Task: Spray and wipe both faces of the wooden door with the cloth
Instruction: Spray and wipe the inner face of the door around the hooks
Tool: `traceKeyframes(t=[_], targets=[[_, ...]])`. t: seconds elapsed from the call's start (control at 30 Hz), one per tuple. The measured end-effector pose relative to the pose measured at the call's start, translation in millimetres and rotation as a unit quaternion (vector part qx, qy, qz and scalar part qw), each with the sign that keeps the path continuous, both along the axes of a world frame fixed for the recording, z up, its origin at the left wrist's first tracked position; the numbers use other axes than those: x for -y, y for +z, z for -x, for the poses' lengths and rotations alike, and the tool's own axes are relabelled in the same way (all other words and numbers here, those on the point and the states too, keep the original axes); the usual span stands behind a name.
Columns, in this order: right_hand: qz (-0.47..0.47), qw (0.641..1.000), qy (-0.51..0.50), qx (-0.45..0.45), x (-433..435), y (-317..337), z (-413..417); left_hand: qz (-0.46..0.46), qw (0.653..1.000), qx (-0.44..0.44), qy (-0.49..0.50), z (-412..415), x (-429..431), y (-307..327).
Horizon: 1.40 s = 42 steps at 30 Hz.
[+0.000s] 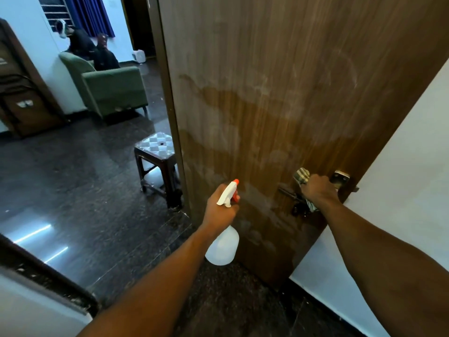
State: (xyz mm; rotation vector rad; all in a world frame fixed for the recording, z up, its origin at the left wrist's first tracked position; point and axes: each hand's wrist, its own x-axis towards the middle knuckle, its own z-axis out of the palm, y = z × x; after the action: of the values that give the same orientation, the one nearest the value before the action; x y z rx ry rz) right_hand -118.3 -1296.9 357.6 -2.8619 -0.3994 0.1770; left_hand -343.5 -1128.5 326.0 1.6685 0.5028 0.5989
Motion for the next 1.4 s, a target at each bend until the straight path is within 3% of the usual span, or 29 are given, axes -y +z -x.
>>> traceKeyframes(t=[0.3,0.5,0.7,0.87,1.07,1.23,1.4], targets=[[-0.001,0.99,0.036,0.138,-27.6,-26.4,76.2,-0.039,0.999,-0.005,0.021,7.1,-11.1,-3.3],[-0.069,0.979,0.099,0.165,-40.1,-16.6,150.4,-0.046,0.998,-0.003,0.031,50.3,-3.4,1.9],[-0.202,0.956,0.162,0.137,-35.6,2.1,226.2,-0.036,0.997,-0.02,0.058,104.1,18.7,-2.4],[-0.233,0.936,0.245,0.093,-21.2,2.8,255.2,-0.029,0.996,-0.012,0.088,143.7,40.2,1.9],[-0.214,0.893,0.389,0.069,-37.6,3.5,291.6,-0.056,0.979,-0.015,0.194,186.8,53.4,15.0],[-0.17,0.844,0.505,0.056,-47.1,7.5,339.1,-0.09,0.942,-0.024,0.324,229.2,69.1,23.4],[-0.219,0.781,0.583,0.039,-26.4,7.6,376.0,-0.116,0.903,-0.041,0.412,275.3,100.2,28.8]])
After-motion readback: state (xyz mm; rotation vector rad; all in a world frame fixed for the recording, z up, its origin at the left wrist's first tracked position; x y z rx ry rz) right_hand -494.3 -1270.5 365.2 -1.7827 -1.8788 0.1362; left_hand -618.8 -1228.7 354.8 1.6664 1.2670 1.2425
